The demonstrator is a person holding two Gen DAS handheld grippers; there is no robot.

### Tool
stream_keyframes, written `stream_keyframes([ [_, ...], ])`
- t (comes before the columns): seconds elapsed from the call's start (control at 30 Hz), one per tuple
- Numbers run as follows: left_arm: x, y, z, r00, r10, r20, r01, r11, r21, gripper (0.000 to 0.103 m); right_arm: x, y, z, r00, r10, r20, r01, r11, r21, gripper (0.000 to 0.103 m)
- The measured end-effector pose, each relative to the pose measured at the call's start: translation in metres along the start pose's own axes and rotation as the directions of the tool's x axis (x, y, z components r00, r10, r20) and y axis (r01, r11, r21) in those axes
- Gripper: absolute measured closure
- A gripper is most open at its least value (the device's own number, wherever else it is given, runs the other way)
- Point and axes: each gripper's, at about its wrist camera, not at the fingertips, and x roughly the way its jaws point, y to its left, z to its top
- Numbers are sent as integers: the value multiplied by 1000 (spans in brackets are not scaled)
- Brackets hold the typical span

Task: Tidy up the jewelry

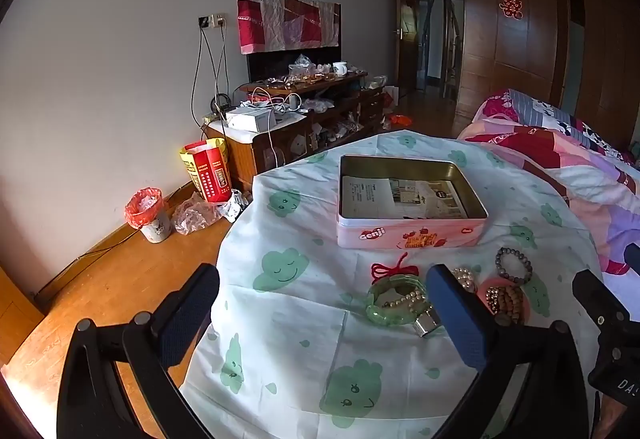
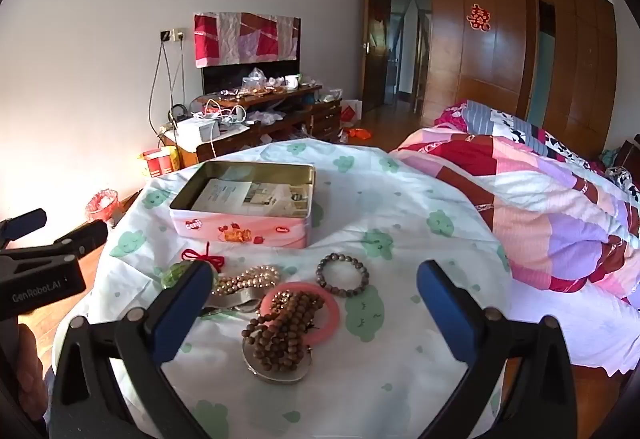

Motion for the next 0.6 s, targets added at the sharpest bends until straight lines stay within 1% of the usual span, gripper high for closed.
stream_keyframes([
  [0.27,2,-8,4,1000,7,1,-7,1000,19,1,0,0,0,1000,-7,3,7,1000,4,0],
  [0.6,1,0,1,1000,19,7,-19,1000,6,1,2,2,-1,1000,-5,0,5,1000,-8,0],
])
